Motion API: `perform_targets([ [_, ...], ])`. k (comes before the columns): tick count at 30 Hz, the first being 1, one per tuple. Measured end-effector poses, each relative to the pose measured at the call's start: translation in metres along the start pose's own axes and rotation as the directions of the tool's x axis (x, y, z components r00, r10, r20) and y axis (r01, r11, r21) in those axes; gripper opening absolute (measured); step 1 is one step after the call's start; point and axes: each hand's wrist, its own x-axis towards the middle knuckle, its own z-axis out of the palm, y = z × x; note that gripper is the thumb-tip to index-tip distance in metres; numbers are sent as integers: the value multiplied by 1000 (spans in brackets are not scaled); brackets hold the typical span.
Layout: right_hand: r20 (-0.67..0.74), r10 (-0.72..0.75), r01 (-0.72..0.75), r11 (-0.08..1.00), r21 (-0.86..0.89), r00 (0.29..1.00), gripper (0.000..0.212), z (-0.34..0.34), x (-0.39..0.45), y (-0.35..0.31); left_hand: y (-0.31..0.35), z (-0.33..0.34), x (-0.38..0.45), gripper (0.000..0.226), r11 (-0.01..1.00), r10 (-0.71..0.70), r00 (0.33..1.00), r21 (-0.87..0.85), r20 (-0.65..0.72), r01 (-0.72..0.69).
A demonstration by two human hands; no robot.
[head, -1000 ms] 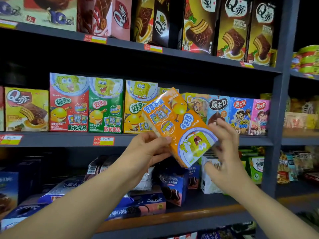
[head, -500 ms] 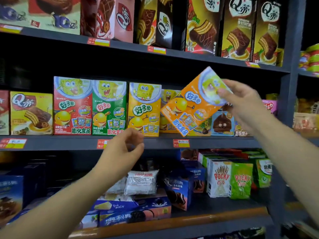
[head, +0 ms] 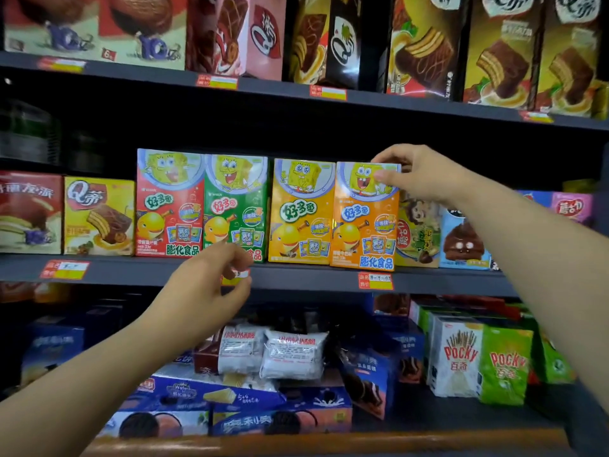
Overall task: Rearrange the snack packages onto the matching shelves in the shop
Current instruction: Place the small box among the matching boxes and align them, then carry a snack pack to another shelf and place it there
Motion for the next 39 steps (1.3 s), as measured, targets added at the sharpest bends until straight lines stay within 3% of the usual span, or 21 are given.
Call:
perform_targets([
  [3, -12, -32, 31, 995, -97, 999, 29, -1, -4, 3, 0, 0, -1, 11, 1000, 4, 1000, 3, 11, -4],
  [8, 86, -36, 50, 984, -173, 996, 67, 2, -7, 8, 5, 4, -5, 12, 1000, 14, 999, 18, 43, -15],
  [12, 18, -74, 76, 954, -291, 997, 71, 9, -7, 13, 4, 8, -9, 14, 1000, 2, 999, 24, 49, -3],
  [21, -86, -104, 75, 955, -287, 991, 89, 21, -19, 25, -12, 8, -32, 13, 999, -49, 997, 23, 62, 48],
  [25, -219, -209, 135, 941, -309, 953, 76, 34, -45, 24, -26, 15, -48, 15, 995, -93, 989, 29, 110, 91],
  [28, -376, -343, 243, 926, -288, 861, 47, 51, -84, 13, -34, 20, -59, 13, 987, -163, 978, 21, 132, 161],
  [30, -367, -366, 307, 928, -211, 855, 24, 73, -122, 6, -41, 23, -69, 14, 985, -173, 974, 27, 143, 171],
  [32, -248, -247, 231, 969, -92, 937, 16, 102, -160, 5, -49, 24, -81, 14, 982, -186, 970, 29, 154, 184],
  [34, -31, 88, -89, 996, -27, 996, 33, 134, -183, 11, -56, 25, -90, 14, 977, -215, 963, 29, 160, 213],
  [35, 120, 316, -318, 948, 1, 941, 43, 149, -188, 17, -59, 25, -93, 14, 971, -239, 957, 33, 164, 237],
  [36, 284, 530, -567, 821, 64, 799, 55, 162, -190, 20, -61, 25, -96, 12, 962, -273, 947, 37, 168, 271],
  [37, 455, 647, -771, 616, 161, 612, 68, 172, -189, 20, -64, 25, -98, 11, 951, -308, 936, 42, 170, 305],
  [38, 591, 656, -881, 394, 261, 469, 78, 182, -187, 20, -66, 24, -99, 9, 942, -334, 927, 48, 168, 331],
  [39, 669, 627, -915, 226, 334, 399, 86, 190, -185, 19, -69, 24, -101, 9, 936, -352, 921, 52, 166, 348],
])
